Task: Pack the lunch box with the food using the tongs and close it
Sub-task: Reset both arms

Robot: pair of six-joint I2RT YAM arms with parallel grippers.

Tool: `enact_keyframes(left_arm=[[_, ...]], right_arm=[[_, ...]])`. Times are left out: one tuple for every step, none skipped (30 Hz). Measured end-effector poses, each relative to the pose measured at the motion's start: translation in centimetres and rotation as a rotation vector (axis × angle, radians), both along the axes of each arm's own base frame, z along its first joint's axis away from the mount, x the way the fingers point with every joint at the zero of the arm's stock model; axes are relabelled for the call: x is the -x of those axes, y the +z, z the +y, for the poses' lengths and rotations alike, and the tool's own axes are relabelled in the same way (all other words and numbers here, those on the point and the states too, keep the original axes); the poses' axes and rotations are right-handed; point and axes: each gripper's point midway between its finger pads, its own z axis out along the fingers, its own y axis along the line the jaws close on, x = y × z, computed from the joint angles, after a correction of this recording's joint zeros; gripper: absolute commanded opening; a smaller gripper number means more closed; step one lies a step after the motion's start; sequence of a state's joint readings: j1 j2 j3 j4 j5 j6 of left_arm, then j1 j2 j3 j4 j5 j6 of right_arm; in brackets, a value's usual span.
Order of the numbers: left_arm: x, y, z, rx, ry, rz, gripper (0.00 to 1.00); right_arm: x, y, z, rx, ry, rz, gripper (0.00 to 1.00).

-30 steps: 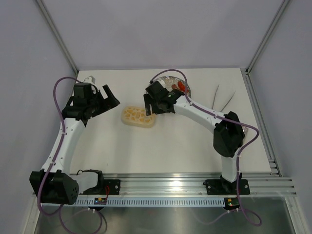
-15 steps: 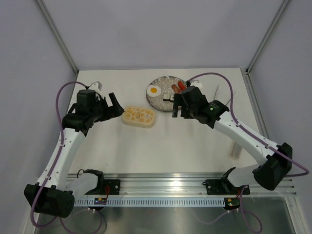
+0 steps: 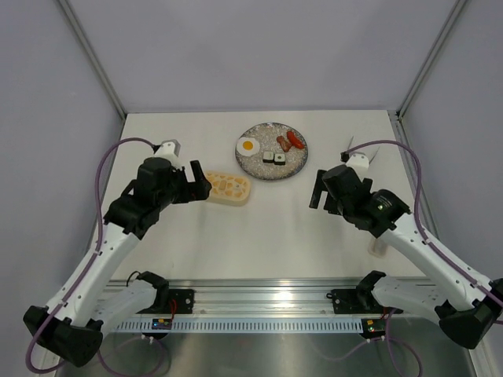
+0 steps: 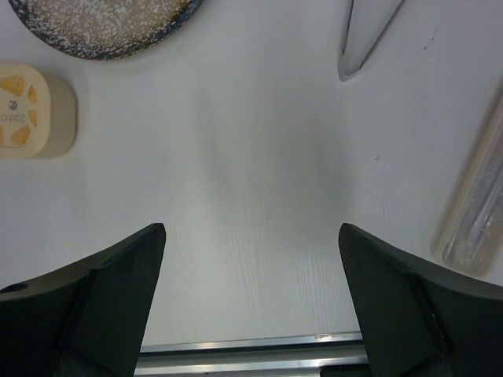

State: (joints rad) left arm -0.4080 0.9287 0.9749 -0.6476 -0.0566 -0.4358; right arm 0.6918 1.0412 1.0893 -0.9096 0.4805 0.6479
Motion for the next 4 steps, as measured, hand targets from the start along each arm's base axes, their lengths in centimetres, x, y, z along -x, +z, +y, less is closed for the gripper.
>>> enact_keyframes(left_arm=[[-0.09,0.34,-0.05,0.006,0.002,-0.015,0.99],[-0.17,0.6,-0.06,0.011,0.004,-0.026,0.99],[-0.21,0.69,-0.08,0.013,0.006,-0.029,0.99],[-0.23,0.71,-0.07,0.014,0.008,-0.03,0.99]], right_arm=[[0.23,0.02,-0.35,0.001,-0.011,-0.001,0.99],[0.48,-0.02,-0.71,0.005,-0.022,-0.001,1.0],[0.67,-0.16,-1.04,0.01,-0.032,0.001,0.99],[0.83,-0.33,-1.33,0.015,-0.04,0.002,1.0]])
